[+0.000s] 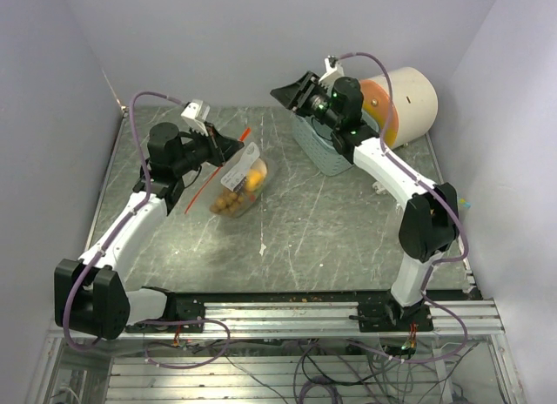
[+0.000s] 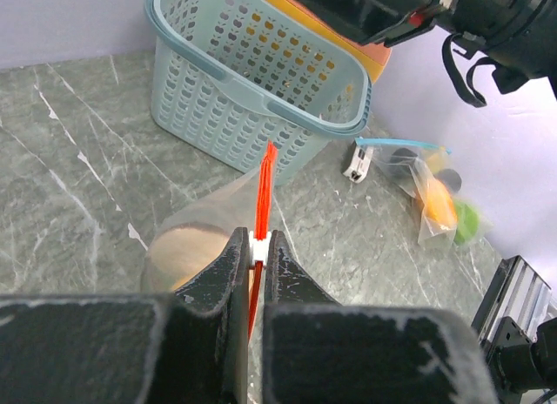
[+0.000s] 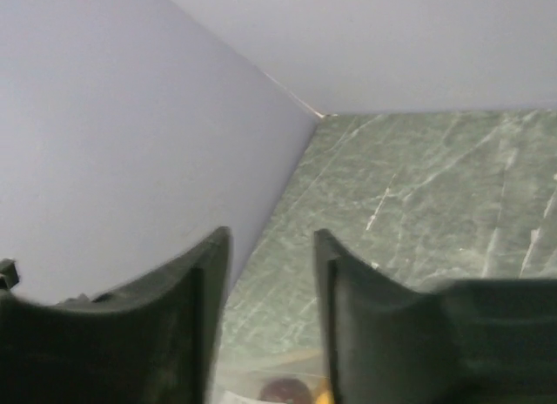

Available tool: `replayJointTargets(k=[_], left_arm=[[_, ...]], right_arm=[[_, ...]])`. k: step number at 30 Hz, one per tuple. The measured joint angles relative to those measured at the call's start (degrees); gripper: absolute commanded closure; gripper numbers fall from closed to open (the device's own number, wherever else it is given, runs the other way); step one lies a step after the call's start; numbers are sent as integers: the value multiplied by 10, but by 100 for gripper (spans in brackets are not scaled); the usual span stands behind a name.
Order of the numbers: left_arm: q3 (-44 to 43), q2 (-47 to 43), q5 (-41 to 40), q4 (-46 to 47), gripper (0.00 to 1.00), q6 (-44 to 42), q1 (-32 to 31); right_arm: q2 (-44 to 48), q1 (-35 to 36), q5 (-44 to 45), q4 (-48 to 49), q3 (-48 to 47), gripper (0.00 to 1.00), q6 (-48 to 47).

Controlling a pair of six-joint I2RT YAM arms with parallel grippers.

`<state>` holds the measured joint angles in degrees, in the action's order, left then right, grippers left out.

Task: Open the zip-top bag and remove the fake food
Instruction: Unzip the zipper food storage bag at the center of the board.

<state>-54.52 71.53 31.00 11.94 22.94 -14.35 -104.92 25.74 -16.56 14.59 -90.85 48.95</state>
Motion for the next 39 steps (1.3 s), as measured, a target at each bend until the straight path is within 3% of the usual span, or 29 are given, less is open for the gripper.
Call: replayJointTargets(k=[2, 4, 11, 20, 23, 28, 39], left_arm=[[1, 0, -1, 0, 93, 0, 0], [1, 0, -3, 0, 93, 0, 0], [0, 8, -11, 2, 93, 0, 0], [0, 14, -24, 15, 93, 11, 0], [0, 14, -28, 15, 93, 13, 0], [7, 17, -36, 18, 93, 22, 0], [23, 14, -49, 9, 93, 25, -1]], right_arm=[[-3, 12, -3, 6, -7, 27, -4], [-11, 38, -7, 14, -22, 25, -12], [-30, 120, -15, 34, -16, 33, -27], [-30, 114, -10, 42, 22, 34, -42], [-29, 114, -15, 54, 37, 47, -40], [-28, 116, -32, 79, 66, 100, -28], [-17, 112, -33, 62, 77, 100, -38]])
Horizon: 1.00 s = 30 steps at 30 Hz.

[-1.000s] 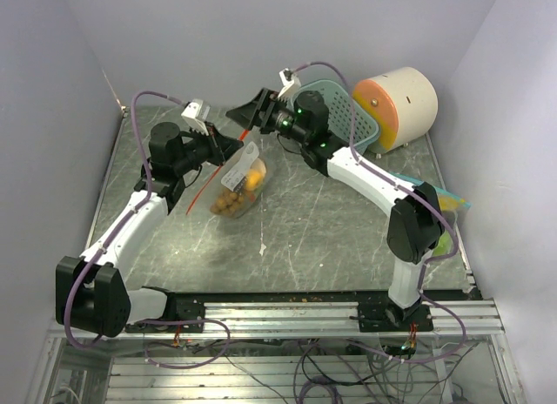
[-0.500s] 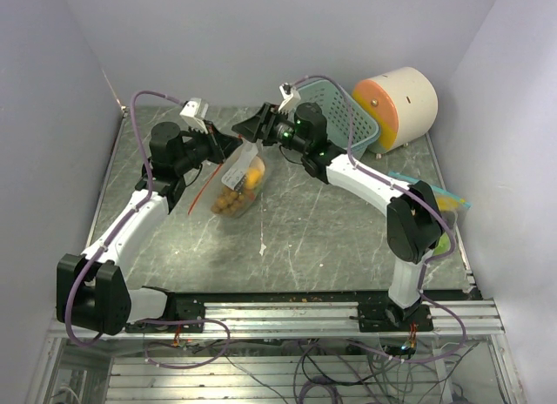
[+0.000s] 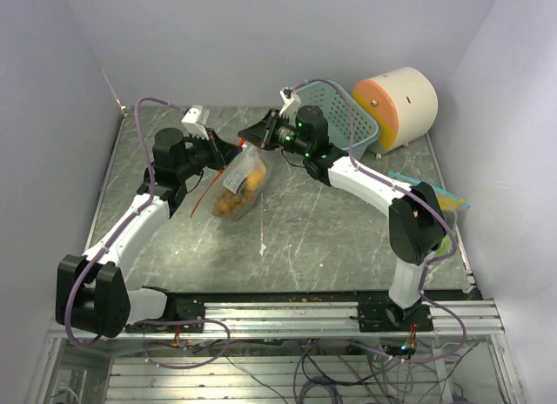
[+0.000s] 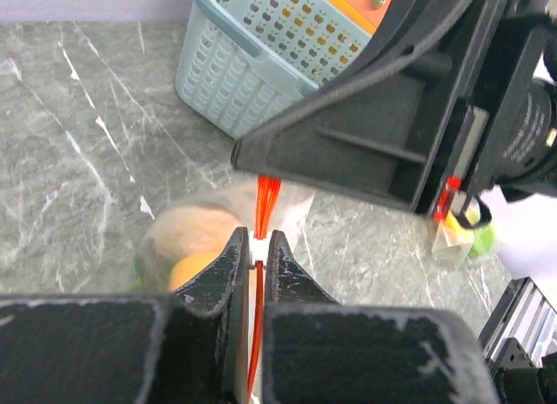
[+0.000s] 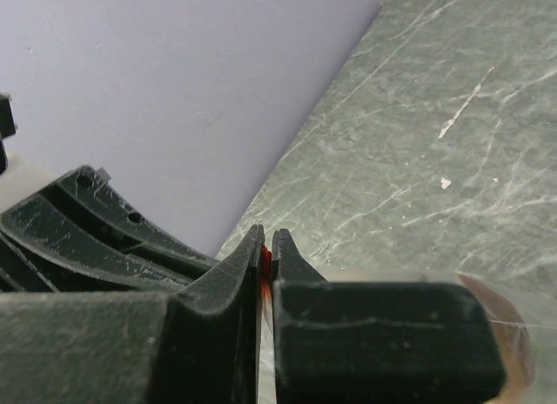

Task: Open the zip-top bag and remove the fake food
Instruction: Unzip the zipper food storage bag at the center of the board.

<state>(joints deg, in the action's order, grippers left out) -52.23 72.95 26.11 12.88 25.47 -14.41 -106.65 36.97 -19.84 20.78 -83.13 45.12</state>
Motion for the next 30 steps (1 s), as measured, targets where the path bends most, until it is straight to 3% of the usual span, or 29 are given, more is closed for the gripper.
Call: replayJointTargets(k=[8, 21, 30], left_arm=[[61, -67, -12, -28, 93, 0, 0], [96, -182, -67, -164, 93, -51, -1], [93, -216, -84, -234, 93, -77, -1]], right_arm=[[-1, -37, -14, -29, -6, 100, -1], [-46, -136, -31, -92, -94, 100, -34], [-80, -127, -63, -91, -115, 100, -22]])
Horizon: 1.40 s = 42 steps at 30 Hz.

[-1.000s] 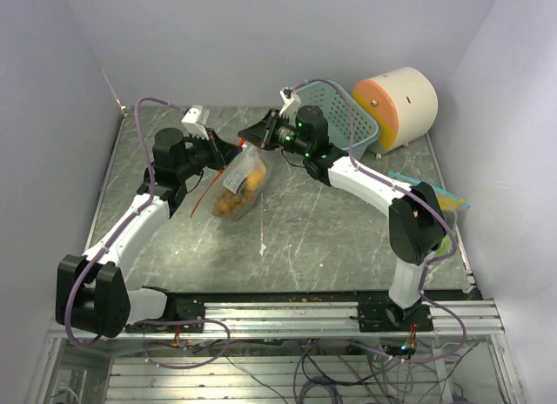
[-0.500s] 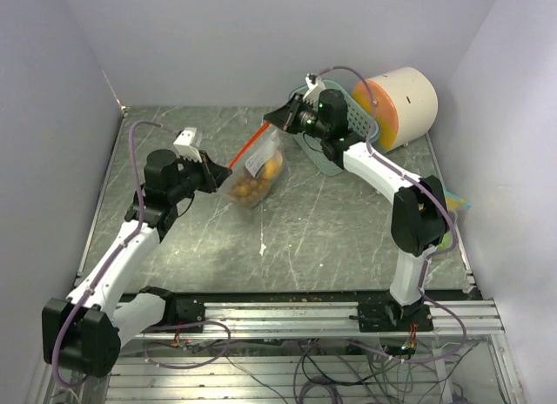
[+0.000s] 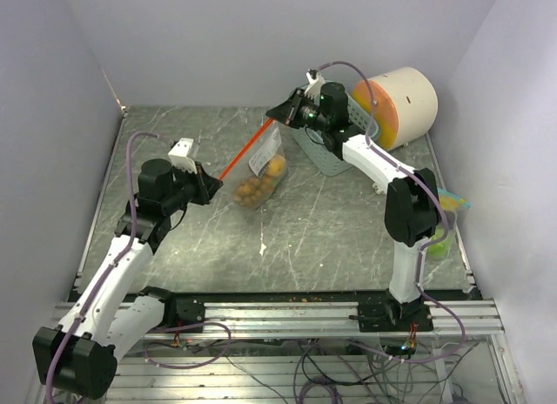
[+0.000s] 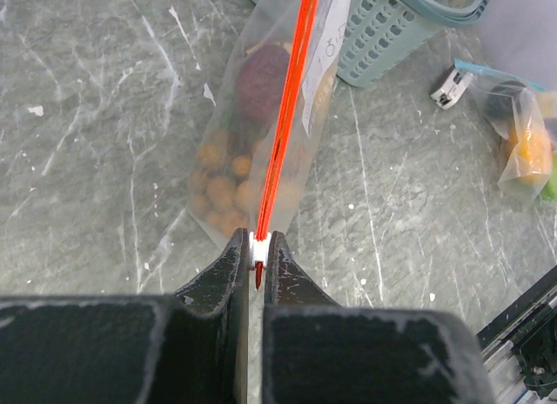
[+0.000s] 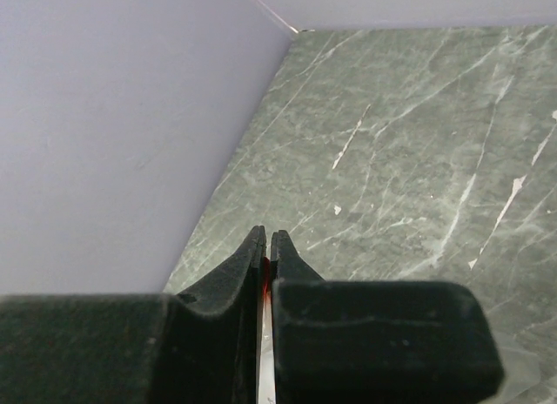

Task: Open the zip-top bag and remove the fake food
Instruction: Unzip the zipper food storage bag at the center of the board, then open the zipper of the food storage bag at the center of the board.

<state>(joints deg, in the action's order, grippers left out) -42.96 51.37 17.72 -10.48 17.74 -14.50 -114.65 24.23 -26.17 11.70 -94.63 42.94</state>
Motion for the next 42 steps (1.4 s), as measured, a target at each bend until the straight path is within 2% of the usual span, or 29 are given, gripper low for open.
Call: replayJointTargets(k=[6, 15, 19, 20, 22, 24, 27, 30, 33, 37, 39, 40, 41, 42], left_arm=[[-18, -3, -32, -50, 93, -9, 1], [-126, 13, -131, -141, 93, -37, 5], [-148, 29, -142, -149, 93, -50, 7], [-147, 33, -142, -151, 93, -53, 7], [-141, 40, -136, -151, 93, -55, 8], [-125, 43, -129, -148, 93, -55, 8], [-88, 46, -107, -144, 93, -55, 8], [-58, 52, -87, -142, 90, -53, 8], [-41, 55, -69, -142, 80, -53, 8], [-37, 59, -40, -133, 48, -52, 8], [-37, 66, -24, -128, 25, -52, 8], [-37, 71, -15, -127, 8, -51, 8], [-37, 75, -5, -126, 0, -52, 8], [-37, 77, 5, -123, 1, -49, 8]], right_arm=[[-32, 33, 18, -2, -61, 100, -23], [-141, 98, 35, -5, -230, 100, -26], [-150, 108, 33, -3, -229, 100, -20], [-146, 106, 33, 6, -216, 92, -17], [-134, 98, 33, 17, -174, 65, -9], [-117, 85, 35, 27, -117, 45, 0], [-92, 64, 45, 28, -47, 26, 6], [-59, 47, 75, 12, -3, 16, -1], [-8, 49, 105, -3, 27, 12, -4], [67, 87, 151, -17, 63, 11, -20], [93, 113, 173, -28, 76, 11, -30], [104, 125, 182, -33, 84, 12, -34], [112, 134, 189, -37, 93, 13, -38], [119, 141, 196, -42, 104, 15, -42]])
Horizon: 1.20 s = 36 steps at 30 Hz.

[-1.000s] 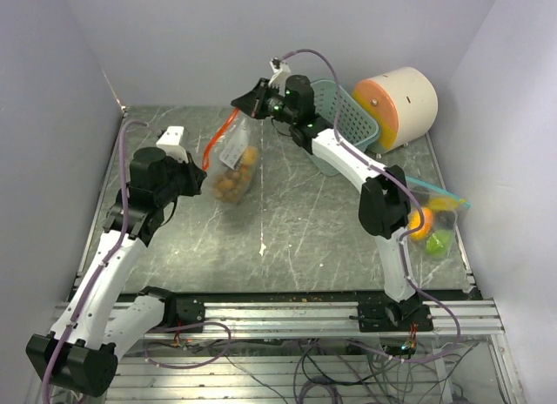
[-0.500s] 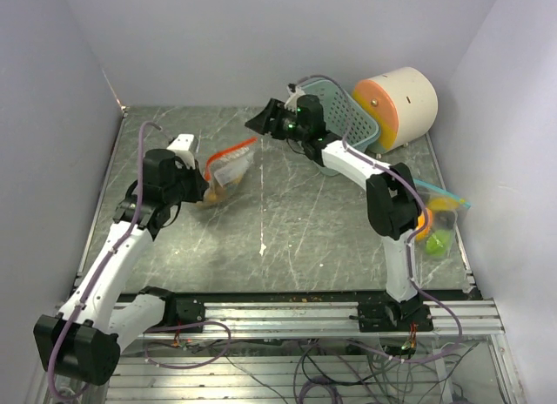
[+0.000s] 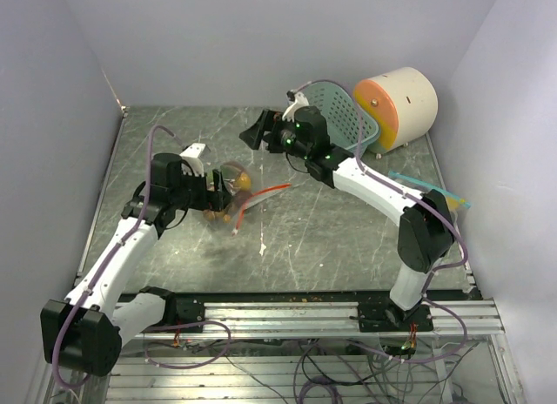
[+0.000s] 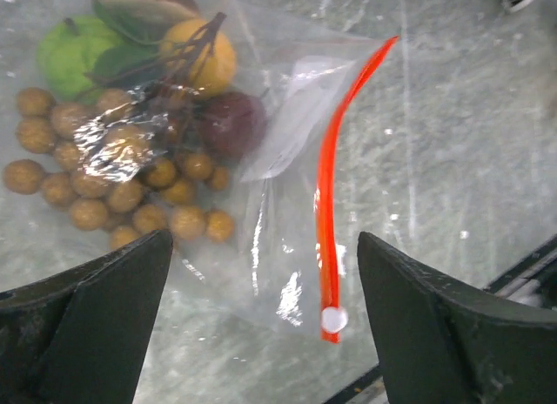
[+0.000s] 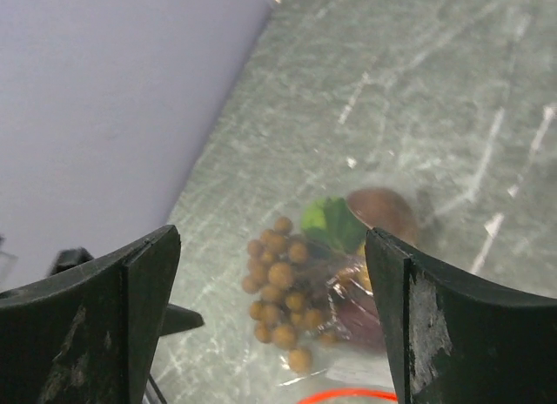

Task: Open the zip-top bag and remove the fake food
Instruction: Open the zipper of the food storage bag at the center of the board.

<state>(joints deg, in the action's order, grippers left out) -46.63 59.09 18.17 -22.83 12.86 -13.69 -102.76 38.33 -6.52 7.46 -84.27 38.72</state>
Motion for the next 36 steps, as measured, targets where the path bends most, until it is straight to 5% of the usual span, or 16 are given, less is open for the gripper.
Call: replayJointTargets(k=[3, 6, 18, 36], left_arm=[[-1, 2, 30, 11, 1, 4, 0], [-6, 7, 53, 26, 1, 5, 0], [-34, 105, 65, 63, 1, -10, -5], [-67, 167, -26, 38, 3, -44, -162]], right_arm=[[8, -2, 22, -24, 24, 21, -5], [18, -10, 41, -54, 52, 45, 5], [133, -27, 10, -91, 220, 81, 147], [136, -17, -26, -73, 346, 85, 250]])
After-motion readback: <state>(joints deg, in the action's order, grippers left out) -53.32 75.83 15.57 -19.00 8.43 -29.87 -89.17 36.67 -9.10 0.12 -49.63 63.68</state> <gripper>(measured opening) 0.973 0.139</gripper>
